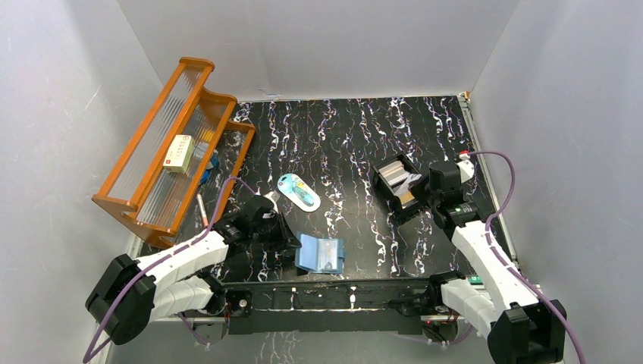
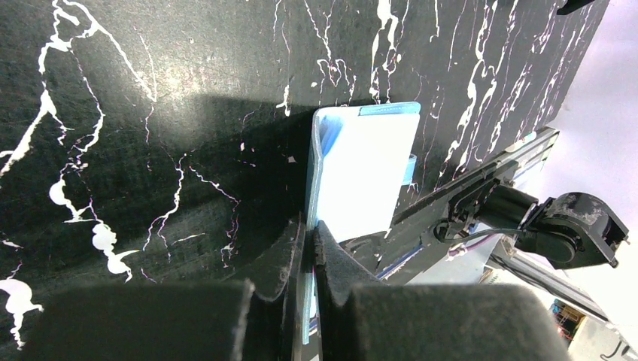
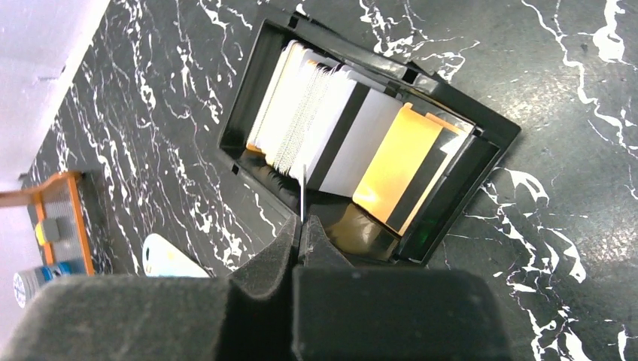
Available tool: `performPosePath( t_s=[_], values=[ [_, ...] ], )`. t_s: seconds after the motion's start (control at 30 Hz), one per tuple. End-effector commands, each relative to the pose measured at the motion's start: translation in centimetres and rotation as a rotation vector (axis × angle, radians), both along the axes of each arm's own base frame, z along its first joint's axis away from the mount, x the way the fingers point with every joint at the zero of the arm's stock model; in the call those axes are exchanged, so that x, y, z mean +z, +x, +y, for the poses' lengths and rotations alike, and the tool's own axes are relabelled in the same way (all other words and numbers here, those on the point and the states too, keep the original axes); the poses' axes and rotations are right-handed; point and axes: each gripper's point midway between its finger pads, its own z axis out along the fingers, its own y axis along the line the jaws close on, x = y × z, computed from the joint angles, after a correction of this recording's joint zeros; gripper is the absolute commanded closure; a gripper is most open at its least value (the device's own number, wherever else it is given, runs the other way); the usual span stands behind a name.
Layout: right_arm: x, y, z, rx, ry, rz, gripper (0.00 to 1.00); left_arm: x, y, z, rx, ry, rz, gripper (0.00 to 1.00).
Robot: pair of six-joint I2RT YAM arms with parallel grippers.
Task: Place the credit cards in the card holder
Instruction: Pick up the credit card from the storage box, then insert the credit card into the card holder.
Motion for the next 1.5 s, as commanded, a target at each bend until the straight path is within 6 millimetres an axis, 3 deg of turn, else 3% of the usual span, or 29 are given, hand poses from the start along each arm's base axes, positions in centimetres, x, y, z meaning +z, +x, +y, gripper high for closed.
performPosePath(
  t_s=[0.0,0.07,0.2,0.37,0.53,0.57,0.63,0.93,1.1,1.3,1.33,1.47],
  values=[
    [3.2,0.5,0.8,0.110,-0.047,-0.090,1.00,0.9,0.8,-0.3,0.026,-0.005,-0.006,1.00],
    [4.0,0.5,1.4,0.163,-0.050,-0.121,1.00,0.9,0.9,-0.3,0.029,0.002,-0.005,1.00],
    [6.6,-0.3,5.4,0.416,0.016,-0.241,1.00,1.0,1.1,-0.1,0.039,0.017,-0.006,1.00],
    [7.2,-3.0,9.6,0.652,0.173,-0.289,1.00,0.7,0.9,-0.2,0.060,-0.005,0.015,1.00],
    [5.2,-6.0,12.4,0.788,0.303,-0.257,1.00,-1.0,0.5,0.7,0.103,0.016,0.033,1.00],
    [3.9,-7.5,14.2,0.839,0.321,-0.229,1.00,-1.7,0.4,1.0,0.117,0.030,0.039,1.00],
    [3.1,-8.7,15.7,0.877,0.328,-0.215,1.00,-2.3,0.2,1.4,0.123,0.050,0.048,1.00],
    [-0.1,-13.3,22.8,1.072,0.343,-0.143,1.00,-2.1,0.3,1.3,0.149,0.019,0.041,1.00],
    [-3.4,-14.0,24.2,1.123,0.342,-0.064,1.00,-2.4,0.1,1.6,0.158,0.020,0.047,1.00],
    [-5.7,-14.0,24.3,1.110,0.345,-0.026,1.00,-3.6,-0.5,2.6,0.177,0.054,0.059,1.00],
    [-7.2,-14.6,23.7,1.106,0.341,0.014,1.00,-3.8,-0.7,2.8,0.178,0.061,0.063,1.00],
    [-8.3,-15.3,23.7,1.104,0.376,0.050,1.00,-4.4,-1.0,3.1,0.180,0.071,0.071,1.00]
  ],
)
